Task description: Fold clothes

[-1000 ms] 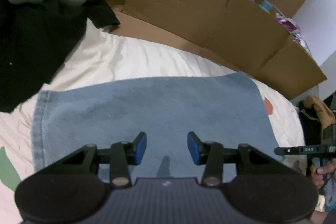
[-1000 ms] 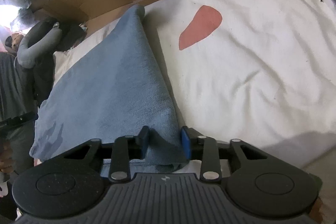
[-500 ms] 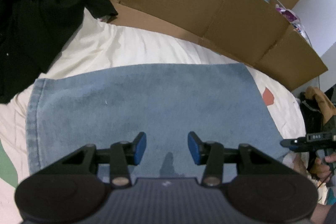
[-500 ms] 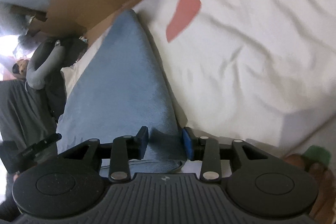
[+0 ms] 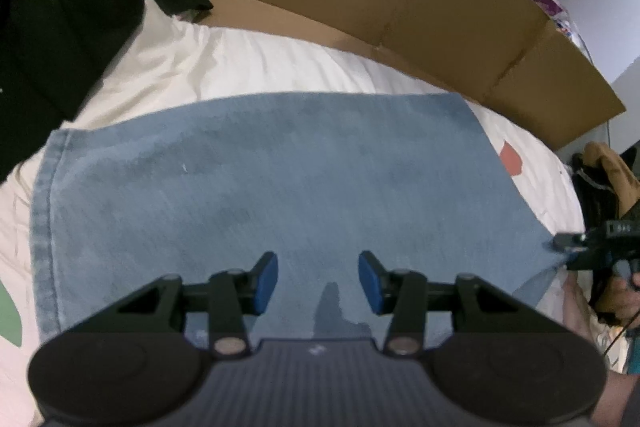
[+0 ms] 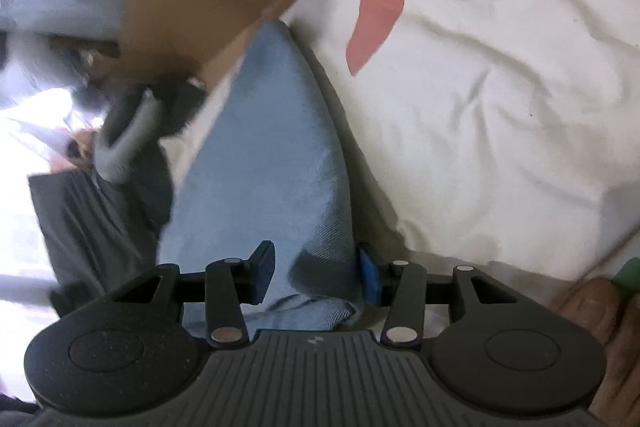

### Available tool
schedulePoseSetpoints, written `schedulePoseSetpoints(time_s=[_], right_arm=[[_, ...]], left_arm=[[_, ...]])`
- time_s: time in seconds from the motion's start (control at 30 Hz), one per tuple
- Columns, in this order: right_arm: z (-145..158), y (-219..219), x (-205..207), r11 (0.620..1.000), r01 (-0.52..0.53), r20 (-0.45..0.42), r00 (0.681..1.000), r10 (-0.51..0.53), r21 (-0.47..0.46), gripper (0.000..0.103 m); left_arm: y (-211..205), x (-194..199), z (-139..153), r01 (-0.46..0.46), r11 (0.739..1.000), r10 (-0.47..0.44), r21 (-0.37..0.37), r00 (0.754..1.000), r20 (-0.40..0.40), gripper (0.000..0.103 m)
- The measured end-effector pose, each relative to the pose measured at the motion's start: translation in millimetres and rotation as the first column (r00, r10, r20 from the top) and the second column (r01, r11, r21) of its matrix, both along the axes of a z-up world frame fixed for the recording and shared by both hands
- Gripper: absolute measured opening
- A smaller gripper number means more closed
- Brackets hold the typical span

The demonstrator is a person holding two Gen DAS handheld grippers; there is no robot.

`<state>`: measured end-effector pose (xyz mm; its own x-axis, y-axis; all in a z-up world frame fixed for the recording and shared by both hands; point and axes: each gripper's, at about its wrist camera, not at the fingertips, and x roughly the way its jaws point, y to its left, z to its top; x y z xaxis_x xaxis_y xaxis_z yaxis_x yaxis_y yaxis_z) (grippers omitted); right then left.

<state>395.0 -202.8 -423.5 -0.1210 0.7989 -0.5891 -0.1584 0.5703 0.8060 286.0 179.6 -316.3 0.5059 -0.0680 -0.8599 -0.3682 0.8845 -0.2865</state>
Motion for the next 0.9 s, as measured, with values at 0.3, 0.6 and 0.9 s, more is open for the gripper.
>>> schedulePoseSetpoints(time_s=[0.3, 0.6, 0.9], right_arm=[[-11.8, 10.8, -0.3, 0.999, 0.051, -0.017, 0.999, -0.051, -0.004, 0.047], [-19.2, 13.2, -3.7, 0.998, 0.061, -0.045, 0.997, -0.063, -0.035, 0.046], [-17.8, 18.4, -5.3, 0.998, 0.044, -0.016, 0.999, -0.045, -0.053, 0.030]], left_arm=[[-20.0, 3.8, -8.2, 0.056, 0.998, -0.057, -0.027, 0.998, -0.019, 0.047], [-39.1, 6.6, -21.2, 0.104, 0.994, -0.106, -0.046, 0.993, -0.057, 0.047], [-51.7, 5.6, -30.5, 0.128, 0.988, -0.134, -0.084, 0.989, -0.066, 0.028]])
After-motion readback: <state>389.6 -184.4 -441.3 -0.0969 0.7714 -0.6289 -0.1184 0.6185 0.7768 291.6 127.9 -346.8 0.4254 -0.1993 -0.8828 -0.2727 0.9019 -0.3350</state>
